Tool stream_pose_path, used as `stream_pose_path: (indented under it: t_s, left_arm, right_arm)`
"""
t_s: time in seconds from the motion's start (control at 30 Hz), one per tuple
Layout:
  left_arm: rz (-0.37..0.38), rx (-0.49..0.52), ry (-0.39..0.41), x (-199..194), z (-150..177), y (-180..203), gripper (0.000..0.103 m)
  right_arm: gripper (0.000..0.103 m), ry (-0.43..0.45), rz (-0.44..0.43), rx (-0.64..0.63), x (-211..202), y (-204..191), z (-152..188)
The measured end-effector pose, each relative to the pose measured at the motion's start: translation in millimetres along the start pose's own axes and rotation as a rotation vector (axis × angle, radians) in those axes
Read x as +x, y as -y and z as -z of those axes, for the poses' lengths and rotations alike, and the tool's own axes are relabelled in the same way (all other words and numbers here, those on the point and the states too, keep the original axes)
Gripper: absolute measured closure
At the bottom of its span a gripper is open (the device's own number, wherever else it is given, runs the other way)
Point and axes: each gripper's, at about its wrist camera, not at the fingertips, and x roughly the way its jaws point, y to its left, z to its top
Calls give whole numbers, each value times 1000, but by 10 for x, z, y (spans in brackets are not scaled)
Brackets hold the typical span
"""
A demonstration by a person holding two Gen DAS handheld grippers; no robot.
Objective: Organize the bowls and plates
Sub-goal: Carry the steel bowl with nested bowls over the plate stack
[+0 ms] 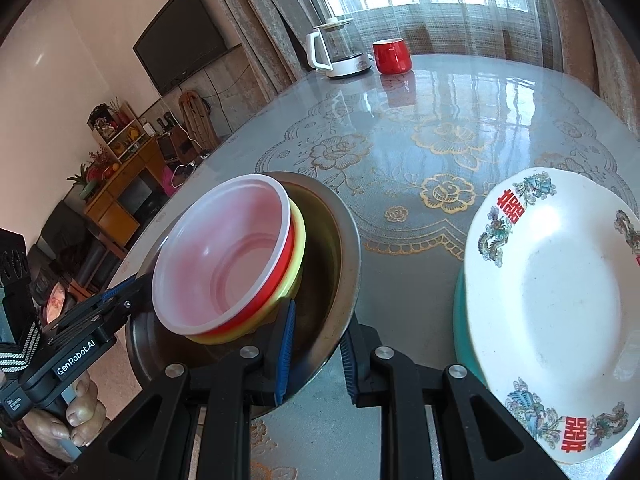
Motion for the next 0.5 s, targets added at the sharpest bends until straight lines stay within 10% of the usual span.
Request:
stream_pose_path:
  t_s: [0.5]
  left_arm:
    - [154, 105, 28, 21, -382, 732, 83]
  right_arm:
    - [81, 167, 53, 70, -795, 395, -2]
